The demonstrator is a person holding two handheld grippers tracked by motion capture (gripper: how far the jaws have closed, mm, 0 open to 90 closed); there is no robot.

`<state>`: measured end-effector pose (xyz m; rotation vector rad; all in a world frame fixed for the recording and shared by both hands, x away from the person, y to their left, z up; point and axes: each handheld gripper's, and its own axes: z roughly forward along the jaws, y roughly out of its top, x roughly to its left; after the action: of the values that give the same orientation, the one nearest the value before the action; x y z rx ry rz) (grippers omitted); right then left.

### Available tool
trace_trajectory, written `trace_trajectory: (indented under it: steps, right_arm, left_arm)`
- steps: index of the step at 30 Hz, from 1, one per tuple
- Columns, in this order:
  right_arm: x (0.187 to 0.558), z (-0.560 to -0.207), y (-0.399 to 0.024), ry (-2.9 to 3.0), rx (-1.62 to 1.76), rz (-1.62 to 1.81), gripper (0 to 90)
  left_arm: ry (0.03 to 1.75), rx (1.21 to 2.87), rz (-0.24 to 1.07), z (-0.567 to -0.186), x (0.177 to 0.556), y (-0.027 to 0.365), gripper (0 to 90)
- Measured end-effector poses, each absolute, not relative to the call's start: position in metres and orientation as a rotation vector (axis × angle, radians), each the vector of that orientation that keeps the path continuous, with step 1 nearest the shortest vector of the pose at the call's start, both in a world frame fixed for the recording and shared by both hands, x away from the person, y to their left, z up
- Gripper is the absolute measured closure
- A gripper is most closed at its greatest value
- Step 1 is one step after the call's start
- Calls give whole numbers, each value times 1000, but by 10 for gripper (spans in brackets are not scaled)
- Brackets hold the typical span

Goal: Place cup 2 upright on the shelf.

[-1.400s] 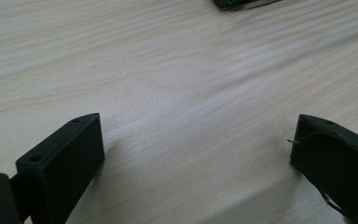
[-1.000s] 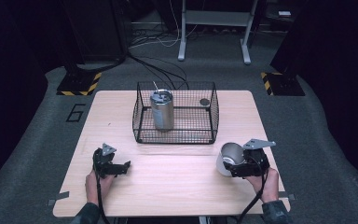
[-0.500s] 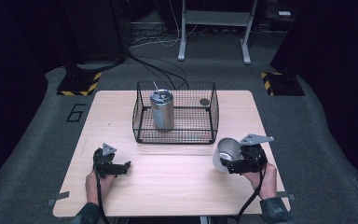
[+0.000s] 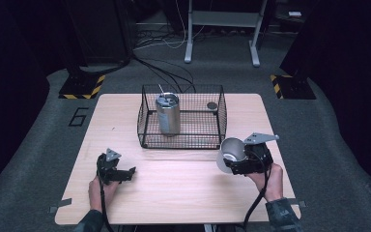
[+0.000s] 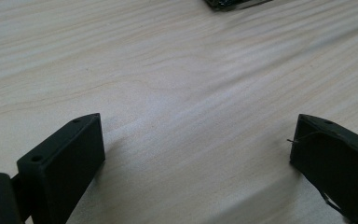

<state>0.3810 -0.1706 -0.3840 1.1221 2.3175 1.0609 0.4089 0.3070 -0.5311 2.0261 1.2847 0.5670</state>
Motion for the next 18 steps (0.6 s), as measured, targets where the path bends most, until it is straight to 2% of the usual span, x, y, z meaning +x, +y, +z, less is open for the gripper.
trace_trajectory:
  steps: [18]
  right_arm:
    - [392,-369,-152,2325,1096,1062,61]
  left_arm:
    - [1291,2022,563,-531,409,307,26]
